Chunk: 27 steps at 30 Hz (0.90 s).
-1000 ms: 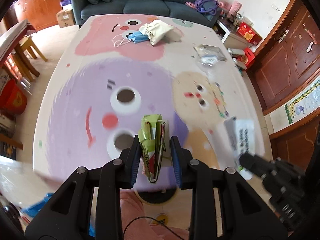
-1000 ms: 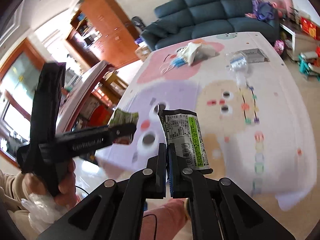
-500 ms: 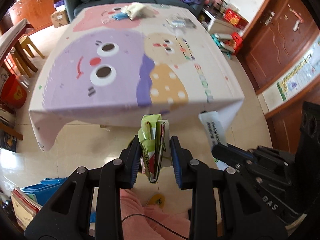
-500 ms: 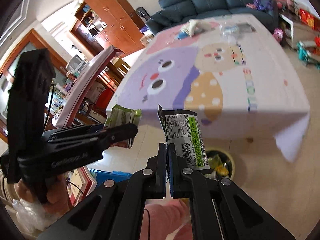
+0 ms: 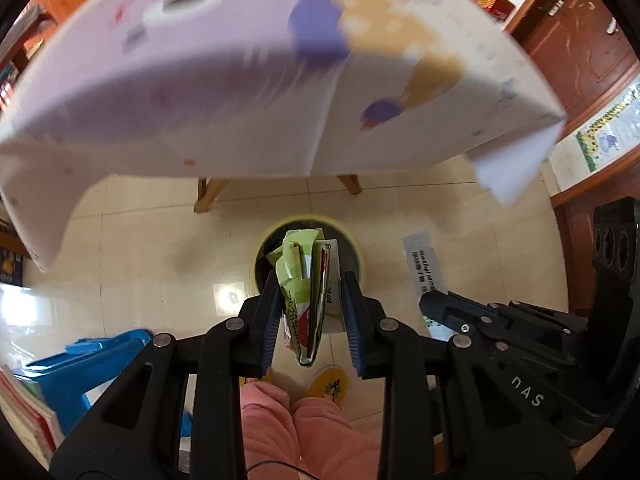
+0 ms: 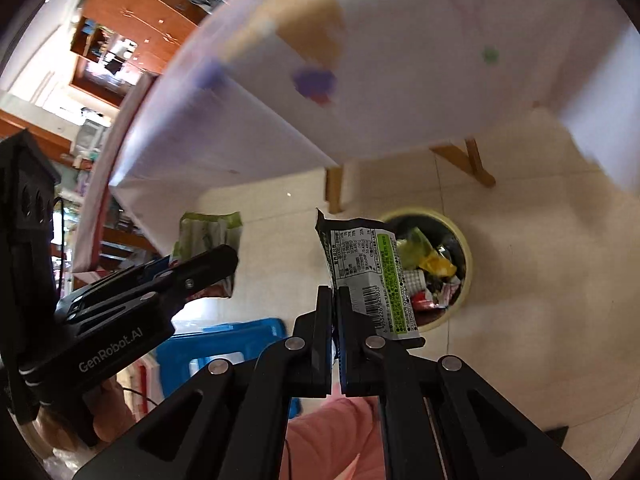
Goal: Collect trash
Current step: 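Carry the green-black and green-white packets down over the floor bin, then open both tools to drop the packets into the bin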
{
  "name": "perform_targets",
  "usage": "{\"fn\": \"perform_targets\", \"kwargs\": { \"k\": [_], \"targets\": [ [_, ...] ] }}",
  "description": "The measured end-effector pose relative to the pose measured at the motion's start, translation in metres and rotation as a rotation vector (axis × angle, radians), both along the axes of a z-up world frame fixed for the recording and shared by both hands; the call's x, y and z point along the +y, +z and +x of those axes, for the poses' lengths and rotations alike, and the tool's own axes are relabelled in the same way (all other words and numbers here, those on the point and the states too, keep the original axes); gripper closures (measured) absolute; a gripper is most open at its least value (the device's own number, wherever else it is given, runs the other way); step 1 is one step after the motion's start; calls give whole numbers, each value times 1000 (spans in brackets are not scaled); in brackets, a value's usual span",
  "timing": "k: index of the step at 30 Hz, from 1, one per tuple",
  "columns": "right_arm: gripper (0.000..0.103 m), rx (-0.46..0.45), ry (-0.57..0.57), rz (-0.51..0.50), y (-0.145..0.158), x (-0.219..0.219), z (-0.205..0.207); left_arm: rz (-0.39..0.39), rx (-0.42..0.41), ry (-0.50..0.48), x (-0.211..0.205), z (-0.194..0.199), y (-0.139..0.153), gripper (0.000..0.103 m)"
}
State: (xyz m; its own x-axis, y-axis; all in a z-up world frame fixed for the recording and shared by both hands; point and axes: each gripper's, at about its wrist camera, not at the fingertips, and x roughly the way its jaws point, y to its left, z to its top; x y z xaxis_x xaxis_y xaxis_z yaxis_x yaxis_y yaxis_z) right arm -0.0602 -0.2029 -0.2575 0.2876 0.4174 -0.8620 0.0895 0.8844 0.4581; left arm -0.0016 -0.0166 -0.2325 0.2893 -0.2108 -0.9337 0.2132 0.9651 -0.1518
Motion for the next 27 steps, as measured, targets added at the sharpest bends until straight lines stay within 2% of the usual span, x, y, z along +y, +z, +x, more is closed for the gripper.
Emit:
{"fn": "perform_targets", "kwargs": {
  "k": [7,10,17,18,19,20,22,23,25,27],
  "targets": [
    [101,77,-24,-31,-108,1,15,-7,15,-1,7,9,-93,77],
    [101,97,-29,-46,-145,3,25,-6,21,-8,4,18,-128,77],
    [99,128,-36,-70,-214,2,50,7,17,-41,-9,38,-185,77],
    [97,129,-36,-77,-221,1,53,12,16,-47,-12,40,-189,76],
    [86,130,-36,-81,-226,1,55,14,13,-56,-14,42,-194,75],
    [70,124,-35,-83,-232,0,58,19,12,-64,-16,45,-198,73],
    [53,93,-37,-94,-238,-2,59,27,11,-77,-20,47,-204,70],
    [50,78,-32,-104,-240,-2,60,31,11,-80,-23,48,-206,67],
    [48,73,-21,-112,-246,-4,60,46,18,-88,-26,51,-210,55],
    [48,83,-25,-113,-249,-6,60,48,16,-95,-29,52,-215,30]
  ]
}}
